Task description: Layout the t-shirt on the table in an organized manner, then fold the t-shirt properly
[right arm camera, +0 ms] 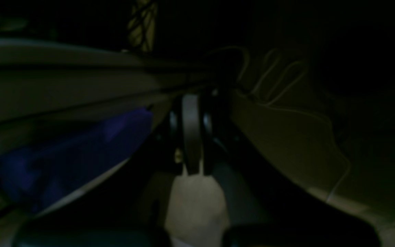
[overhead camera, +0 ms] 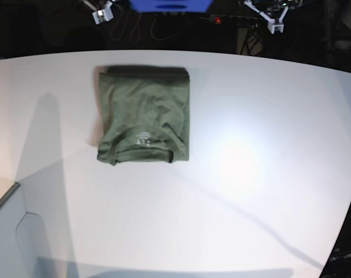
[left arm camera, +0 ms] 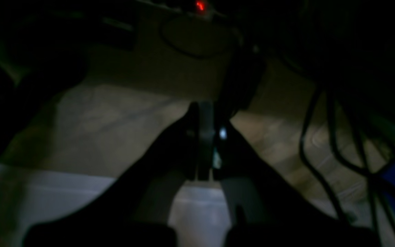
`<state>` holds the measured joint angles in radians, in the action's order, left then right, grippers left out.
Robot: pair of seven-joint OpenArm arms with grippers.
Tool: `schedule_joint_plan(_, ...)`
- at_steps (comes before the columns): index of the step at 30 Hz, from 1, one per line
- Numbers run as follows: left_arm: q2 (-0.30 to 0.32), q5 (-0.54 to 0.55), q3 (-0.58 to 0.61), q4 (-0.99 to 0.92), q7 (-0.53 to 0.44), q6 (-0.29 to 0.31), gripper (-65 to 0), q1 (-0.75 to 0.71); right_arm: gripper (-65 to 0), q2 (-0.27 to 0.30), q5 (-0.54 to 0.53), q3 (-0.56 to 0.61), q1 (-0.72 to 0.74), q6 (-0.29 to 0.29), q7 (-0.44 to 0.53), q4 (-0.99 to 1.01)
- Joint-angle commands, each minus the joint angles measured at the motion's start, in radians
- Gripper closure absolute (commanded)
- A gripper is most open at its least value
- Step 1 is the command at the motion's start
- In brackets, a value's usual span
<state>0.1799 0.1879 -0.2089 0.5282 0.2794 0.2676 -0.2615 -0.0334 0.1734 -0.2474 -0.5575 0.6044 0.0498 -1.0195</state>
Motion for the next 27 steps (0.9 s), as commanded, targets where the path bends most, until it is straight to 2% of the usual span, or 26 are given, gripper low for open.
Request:
schedule_joint_plan(1,0.014,0.002,0.032,-0.059,-0.025,-0.008,0.0,0.040,0.0,0.005,-0.007,0.000,0.023,-0.021,0.038,0.070)
schedule_joint_plan(3,0.014,0.006,0.087,-0.194,-0.055,-0.008,0.0,0.112,0.0,0.011,-0.005,0.001,0.083,-0.130,0.114,0.225)
schedule_joint_plan(5,0.008,0.002,0.124,-0.303,-0.101,-0.008,0.0,0.173,0.0,0.026,-0.005,0.009,0.138,-0.263,0.215,0.391)
schedule_joint_plan(7,-0.001,0.002,0.170,-0.346,-0.151,-0.014,0.0,0.202,0.0,0.049,-0.004,0.041,0.201,-0.351,0.321,0.543)
schedule_joint_plan(10,-0.026,0.002,0.231,-0.351,-0.159,-0.017,0.0,0.215,0.0,0.080,-0.004,0.115,0.287,-0.479,0.401,0.743)
schedule_joint_plan(12,-0.033,0.002,0.263,-0.359,-0.159,-0.020,0.0,0.242,0.0,0.100,-0.004,0.173,0.343,-0.614,0.425,0.864)
schedule_joint_plan(14,-0.035,0.002,0.271,-0.359,-0.157,-0.084,0.0,0.247,0.0,0.106,-0.004,0.228,0.380,-0.748,0.430,0.936)
schedule_joint_plan(16,-0.035,0.005,0.273,-0.359,-0.161,-0.170,0.0,0.247,0.0,0.106,-0.004,0.273,0.399,-0.846,0.422,0.959)
schedule_joint_plan(18,-0.035,0.002,0.273,-0.359,-0.162,-0.195,0.0,0.248,0.0,0.105,-0.004,0.290,0.400,-0.875,0.420,0.959)
schedule_joint_plan(27,-0.038,0.002,0.274,-0.356,-0.164,-0.195,0.0,0.252,0.0,0.069,-0.005,0.296,0.408,-0.875,0.342,0.953)
